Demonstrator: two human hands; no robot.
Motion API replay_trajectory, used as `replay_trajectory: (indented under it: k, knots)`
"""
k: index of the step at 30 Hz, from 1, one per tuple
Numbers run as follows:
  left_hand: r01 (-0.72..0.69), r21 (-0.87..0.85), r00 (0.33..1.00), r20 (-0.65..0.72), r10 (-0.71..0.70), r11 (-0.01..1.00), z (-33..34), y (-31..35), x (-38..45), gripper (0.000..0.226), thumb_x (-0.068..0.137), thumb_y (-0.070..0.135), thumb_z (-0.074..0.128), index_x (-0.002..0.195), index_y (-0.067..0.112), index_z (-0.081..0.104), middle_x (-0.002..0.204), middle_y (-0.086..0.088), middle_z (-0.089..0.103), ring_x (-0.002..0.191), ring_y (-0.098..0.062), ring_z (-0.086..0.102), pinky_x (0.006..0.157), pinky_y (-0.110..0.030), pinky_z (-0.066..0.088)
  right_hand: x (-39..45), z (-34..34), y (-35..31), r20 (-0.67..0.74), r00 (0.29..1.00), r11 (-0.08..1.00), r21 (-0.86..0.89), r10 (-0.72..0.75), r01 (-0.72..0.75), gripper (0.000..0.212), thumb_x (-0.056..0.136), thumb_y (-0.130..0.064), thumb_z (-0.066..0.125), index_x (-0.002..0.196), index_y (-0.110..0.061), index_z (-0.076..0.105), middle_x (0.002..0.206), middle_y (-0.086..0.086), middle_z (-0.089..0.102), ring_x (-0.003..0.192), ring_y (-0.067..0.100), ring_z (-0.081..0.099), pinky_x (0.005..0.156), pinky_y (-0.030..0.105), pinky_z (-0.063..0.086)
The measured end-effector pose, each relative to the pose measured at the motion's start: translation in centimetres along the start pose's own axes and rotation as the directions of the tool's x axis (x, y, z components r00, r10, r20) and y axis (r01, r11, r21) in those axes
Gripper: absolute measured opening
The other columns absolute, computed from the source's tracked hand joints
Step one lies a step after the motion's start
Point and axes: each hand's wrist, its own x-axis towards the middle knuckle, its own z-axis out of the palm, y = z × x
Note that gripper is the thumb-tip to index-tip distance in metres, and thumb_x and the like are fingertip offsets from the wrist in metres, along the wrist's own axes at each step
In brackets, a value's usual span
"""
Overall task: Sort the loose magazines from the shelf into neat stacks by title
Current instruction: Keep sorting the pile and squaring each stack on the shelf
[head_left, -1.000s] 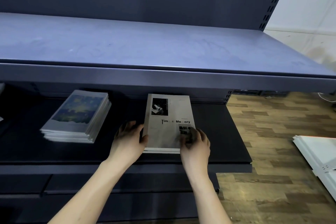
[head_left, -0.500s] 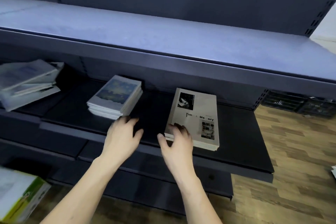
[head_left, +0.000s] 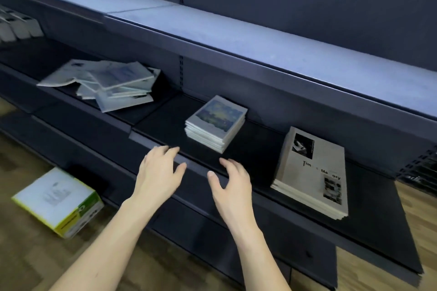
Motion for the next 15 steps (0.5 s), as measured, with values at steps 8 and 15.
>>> replay_trajectory:
  k: [8, 15]
  knots:
    - [0.118, 0.006, 0.992, -0.035, -0.118, 0.993, -4.9, -9.3, -1.6, 0.053, 0.097, 0.043, 0.049, 0.147, 0.025, 0.041, 0.152, -0.007, 0.036, 0.147, -0.027, 0.019, 0.119, -0.043, 0.022, -1.3, 6.8, -7.5, 0.090, 0.994, 0.998, -0.029, -0.054, 0.057, 0.054, 0.100, -0.052, 0.042, 0.150, -0.032, 0.039, 0.158, -0.006, 0.032, 0.149, 0.013, 0.017, 0.122, 0.044, 0.018]
    - [0.136, 0.121, 0.989, -0.076, -0.128, 0.983, -8.3, -16.6, -3.1, 0.057, 0.098, 0.048, 0.044, 0.151, 0.035, 0.029, 0.160, -0.010, 0.019, 0.150, -0.031, -0.001, 0.120, -0.048, 0.006, -2.5, 14.1, -13.4, 0.231, 0.963, 0.939, -0.277, -0.142, 0.205, 0.058, 0.101, -0.057, 0.031, 0.154, -0.036, 0.026, 0.166, -0.003, 0.002, 0.152, 0.016, -0.014, 0.121, 0.048, -0.009]
